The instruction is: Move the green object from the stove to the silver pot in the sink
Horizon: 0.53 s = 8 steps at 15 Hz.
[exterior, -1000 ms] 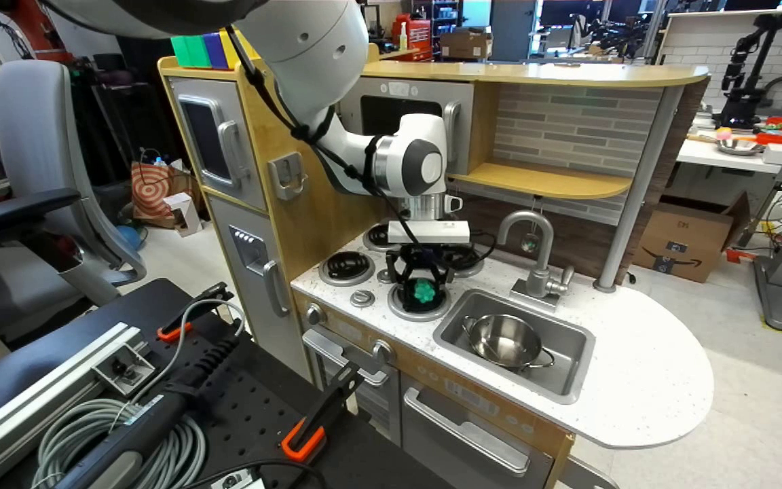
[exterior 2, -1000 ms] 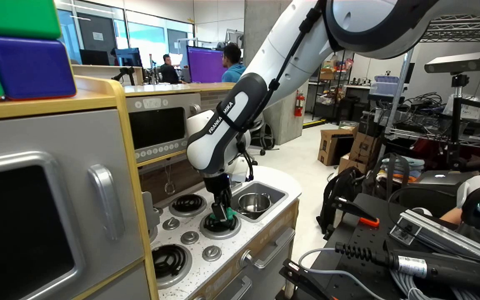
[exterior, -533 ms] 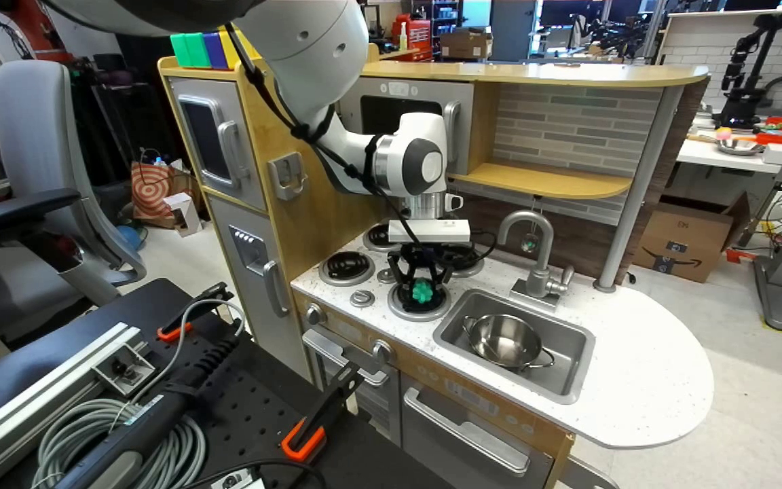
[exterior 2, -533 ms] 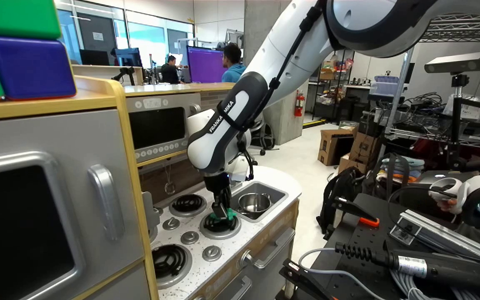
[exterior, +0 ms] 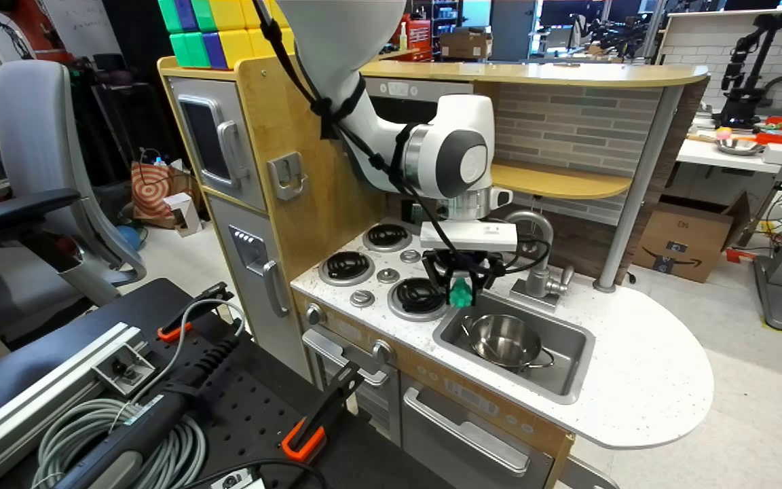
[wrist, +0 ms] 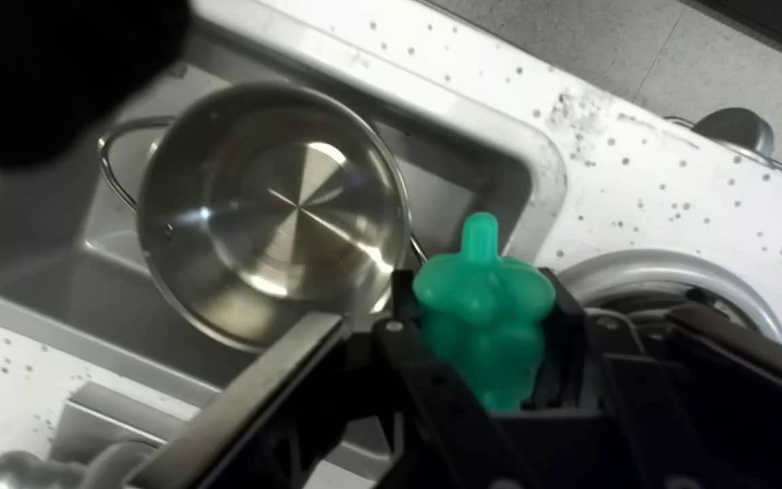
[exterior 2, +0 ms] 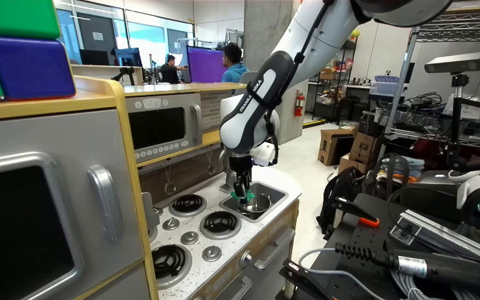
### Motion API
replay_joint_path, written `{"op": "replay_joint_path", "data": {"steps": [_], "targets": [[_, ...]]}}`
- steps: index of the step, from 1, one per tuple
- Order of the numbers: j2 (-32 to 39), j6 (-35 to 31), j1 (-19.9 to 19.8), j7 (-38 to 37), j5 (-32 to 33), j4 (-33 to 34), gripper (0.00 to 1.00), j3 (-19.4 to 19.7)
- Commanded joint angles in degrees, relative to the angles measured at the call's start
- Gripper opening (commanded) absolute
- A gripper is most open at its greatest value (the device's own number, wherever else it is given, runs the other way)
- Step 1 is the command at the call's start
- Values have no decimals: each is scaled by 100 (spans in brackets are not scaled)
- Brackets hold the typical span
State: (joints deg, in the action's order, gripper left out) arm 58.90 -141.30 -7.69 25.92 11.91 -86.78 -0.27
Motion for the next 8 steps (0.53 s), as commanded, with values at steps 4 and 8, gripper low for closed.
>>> {"op": "replay_joint_path", "data": {"steps": [4, 8], "targets": [[-613, -98, -371, -411, -286, -706, 19, -67], [-180, 469, -323, -1088, -930, -4, 19, -140]]}}
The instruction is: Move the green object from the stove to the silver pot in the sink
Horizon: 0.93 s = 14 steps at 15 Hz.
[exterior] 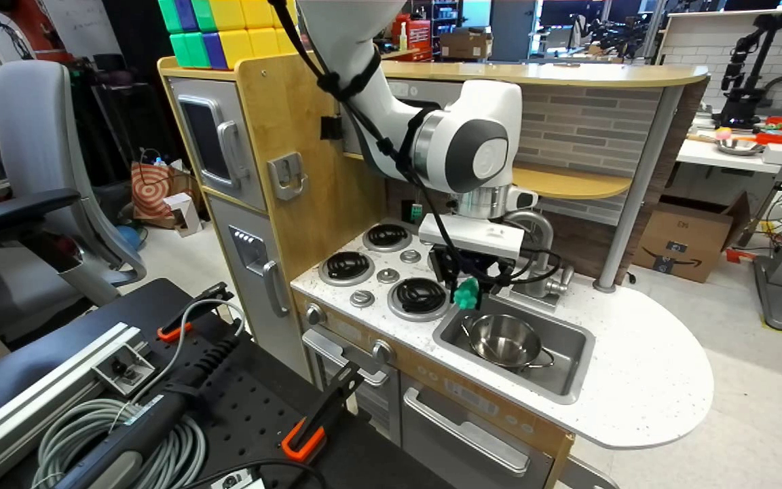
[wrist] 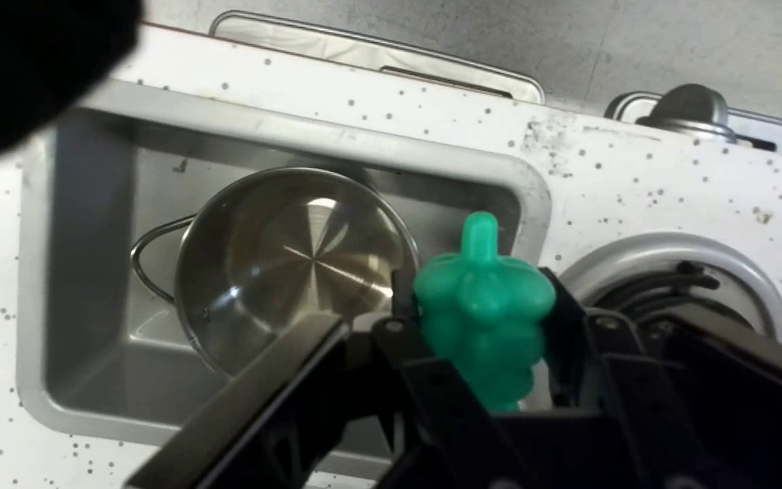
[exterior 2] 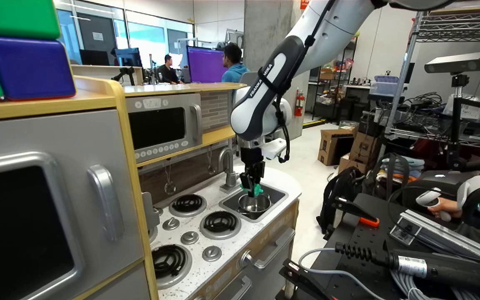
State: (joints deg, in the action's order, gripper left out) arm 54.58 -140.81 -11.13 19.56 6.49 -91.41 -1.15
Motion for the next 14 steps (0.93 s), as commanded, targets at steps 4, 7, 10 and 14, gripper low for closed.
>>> {"op": "replay_joint_path", "data": {"steps": [4, 7, 10, 14], "targets": [[478, 662, 16, -1175, -865, 820, 19, 59], [645, 688, -27, -1595, -1025, 1037, 19, 183], [780, 715, -108, -1831, -1123, 1212, 19, 264], [1023, 900, -226, -2216, -1337, 1638, 19, 328]]}}
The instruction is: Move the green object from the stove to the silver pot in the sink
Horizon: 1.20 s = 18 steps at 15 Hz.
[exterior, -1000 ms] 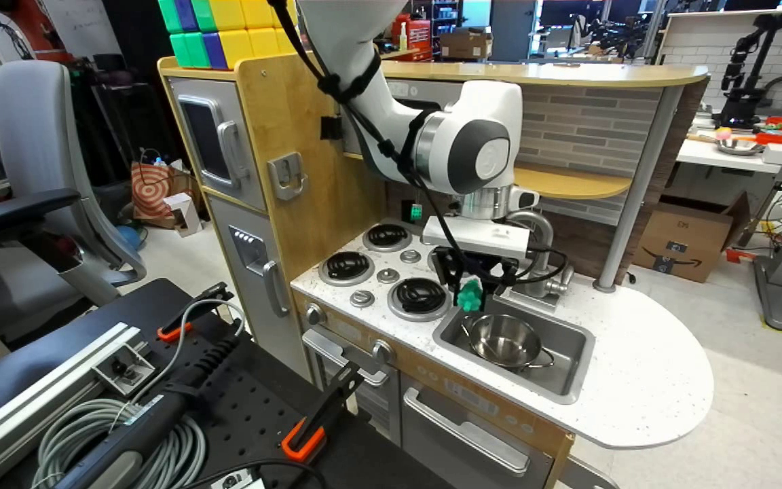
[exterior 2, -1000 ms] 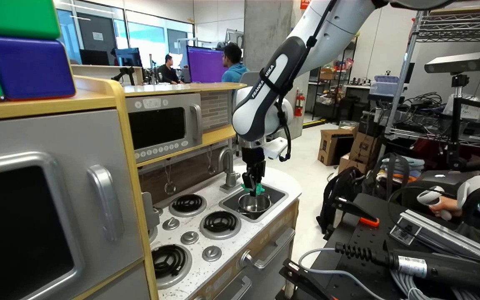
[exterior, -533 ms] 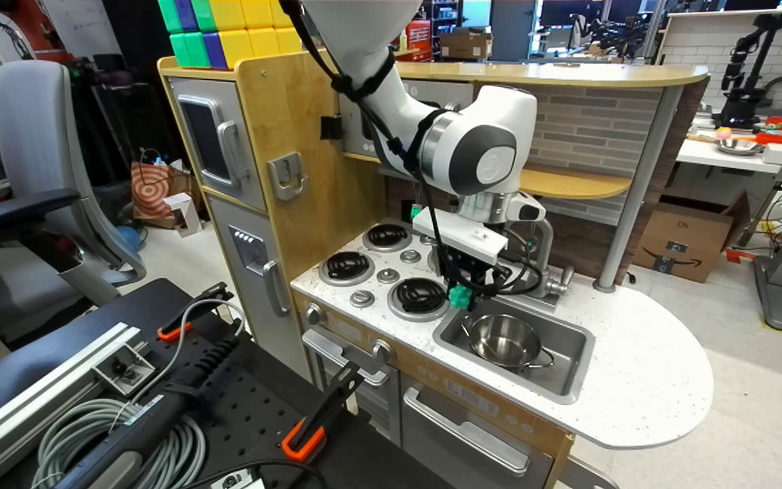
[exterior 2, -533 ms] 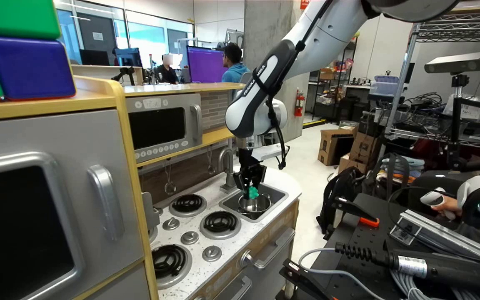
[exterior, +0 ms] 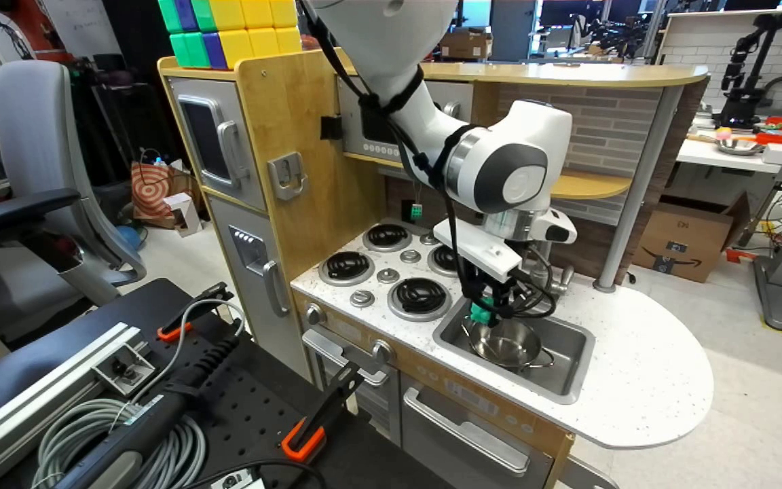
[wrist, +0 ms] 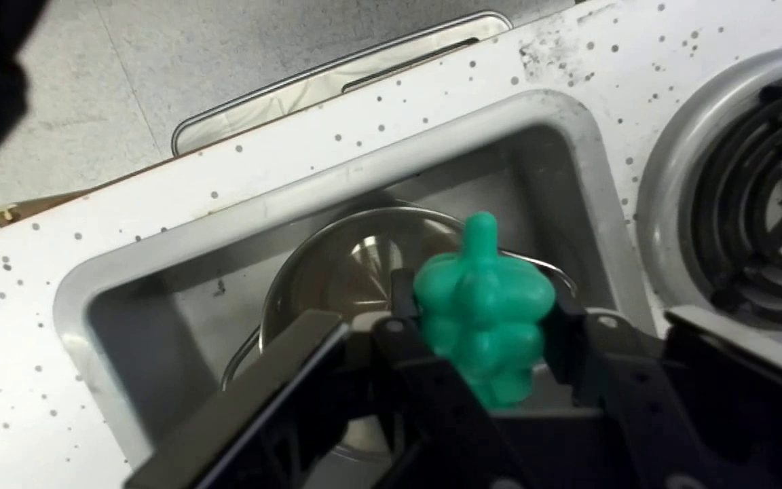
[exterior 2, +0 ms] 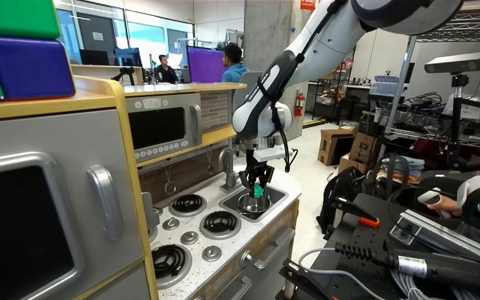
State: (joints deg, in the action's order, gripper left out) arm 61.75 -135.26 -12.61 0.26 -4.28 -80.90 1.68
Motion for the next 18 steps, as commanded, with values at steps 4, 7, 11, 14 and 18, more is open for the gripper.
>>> {"op": "replay_joint_path", "data": {"steps": [4, 7, 11, 14, 18], "targets": [[612, 783, -138, -910, -487, 1179, 19, 172], [813, 857, -112, -1308, -478, 1553, 19, 301], [1107, 1034, -34, -1758, -374, 2067, 19, 448], [1381, 1274, 102, -1950, -230, 2469, 19, 568], [1719, 1656, 275, -2035, -67, 2983, 19, 668]]}}
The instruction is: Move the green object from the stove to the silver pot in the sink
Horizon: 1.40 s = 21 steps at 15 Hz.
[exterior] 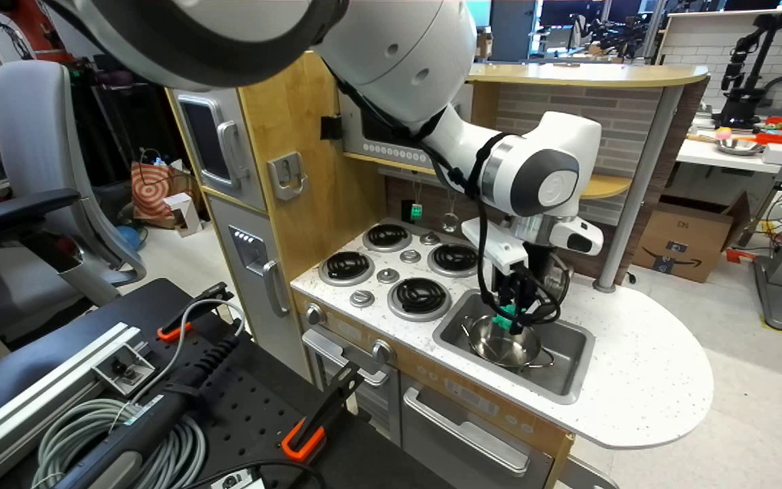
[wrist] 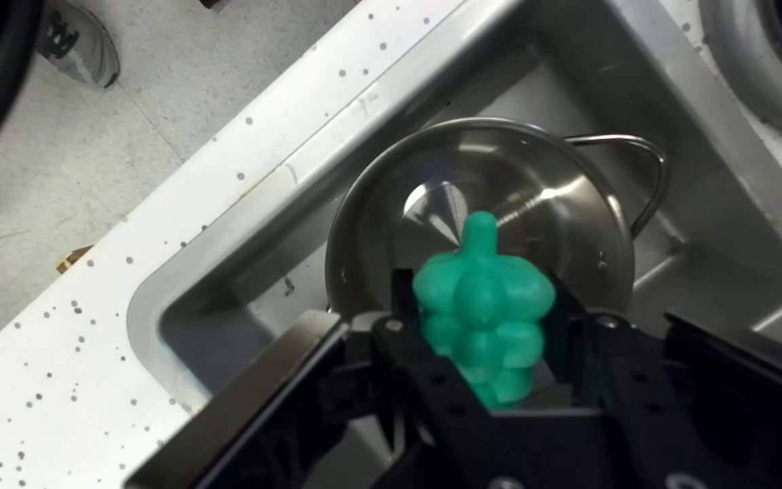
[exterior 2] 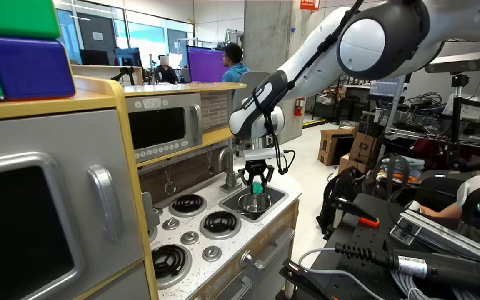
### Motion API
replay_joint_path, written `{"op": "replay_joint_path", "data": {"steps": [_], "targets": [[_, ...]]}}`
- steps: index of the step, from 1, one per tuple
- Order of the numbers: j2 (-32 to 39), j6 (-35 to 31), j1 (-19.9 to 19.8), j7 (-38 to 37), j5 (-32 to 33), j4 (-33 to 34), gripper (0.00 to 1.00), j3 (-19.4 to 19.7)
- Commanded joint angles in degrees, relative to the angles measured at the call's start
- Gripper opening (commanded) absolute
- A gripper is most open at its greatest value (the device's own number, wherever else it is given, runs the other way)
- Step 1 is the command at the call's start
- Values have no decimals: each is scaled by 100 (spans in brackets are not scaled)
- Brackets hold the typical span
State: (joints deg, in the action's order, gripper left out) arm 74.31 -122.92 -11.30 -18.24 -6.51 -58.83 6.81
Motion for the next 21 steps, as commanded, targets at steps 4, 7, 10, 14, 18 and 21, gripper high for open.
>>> {"op": "replay_joint_path", "data": {"steps": [4, 7, 10, 14, 18, 21], "targets": [[637, 544, 153, -116, 154, 1072, 83, 105], [602, 489, 63, 88, 63, 1132, 100, -38], [5, 21, 27, 778, -18, 403, 100, -247], [-894, -669, -123, 2044, -83, -744, 100, -619], [-785, -474, -125, 2305, 22, -498, 100, -635], [-1148, -474, -221, 2674, 5, -997, 100, -749]]}}
